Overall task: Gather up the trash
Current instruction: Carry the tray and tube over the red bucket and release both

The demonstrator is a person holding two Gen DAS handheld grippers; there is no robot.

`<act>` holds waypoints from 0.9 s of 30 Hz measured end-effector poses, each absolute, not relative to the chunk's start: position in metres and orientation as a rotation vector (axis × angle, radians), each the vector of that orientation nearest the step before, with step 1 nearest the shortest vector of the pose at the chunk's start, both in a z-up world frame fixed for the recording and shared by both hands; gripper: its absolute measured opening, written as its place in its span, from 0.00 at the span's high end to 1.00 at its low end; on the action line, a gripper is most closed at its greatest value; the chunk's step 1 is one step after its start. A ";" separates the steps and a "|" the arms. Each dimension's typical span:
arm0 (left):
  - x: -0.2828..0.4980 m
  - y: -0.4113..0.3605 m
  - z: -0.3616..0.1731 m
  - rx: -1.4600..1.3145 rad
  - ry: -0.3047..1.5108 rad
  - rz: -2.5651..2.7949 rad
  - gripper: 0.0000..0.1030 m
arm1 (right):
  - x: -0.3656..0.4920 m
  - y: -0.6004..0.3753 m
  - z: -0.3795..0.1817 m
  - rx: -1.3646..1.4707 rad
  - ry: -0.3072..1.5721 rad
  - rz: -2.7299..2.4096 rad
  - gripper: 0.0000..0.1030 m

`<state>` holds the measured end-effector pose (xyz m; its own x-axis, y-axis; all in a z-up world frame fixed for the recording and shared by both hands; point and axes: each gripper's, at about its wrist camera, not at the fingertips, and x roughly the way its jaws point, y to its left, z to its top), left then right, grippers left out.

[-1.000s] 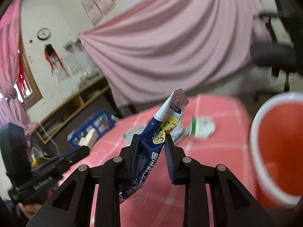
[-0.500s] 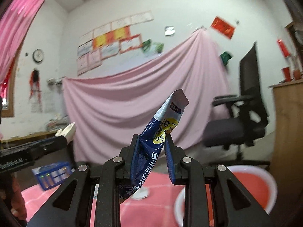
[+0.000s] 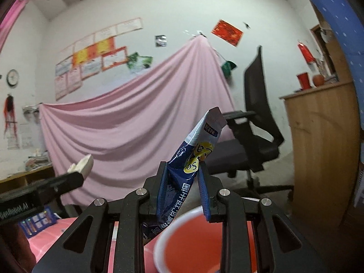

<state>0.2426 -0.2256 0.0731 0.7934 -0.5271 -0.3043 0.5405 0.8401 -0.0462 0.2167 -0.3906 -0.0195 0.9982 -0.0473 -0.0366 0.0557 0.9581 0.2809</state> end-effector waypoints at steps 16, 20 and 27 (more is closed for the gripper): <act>0.301 -0.263 0.029 0.003 0.567 -0.593 0.75 | 0.255 -0.426 -0.053 0.362 0.304 -0.071 0.76; 0.313 -0.263 0.021 -0.012 0.616 -0.595 0.75 | 0.263 -0.423 -0.057 0.353 0.346 -0.061 0.76; 0.315 -0.250 0.007 -0.034 0.664 -0.574 0.75 | 0.274 -0.424 -0.064 0.366 0.422 -0.058 0.76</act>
<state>0.3150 -0.2499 0.0071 0.6388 -0.5134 -0.5730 0.4923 0.8451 -0.2083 0.2739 -0.4240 -0.0636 0.9114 0.0202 -0.4110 0.1304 0.9332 0.3349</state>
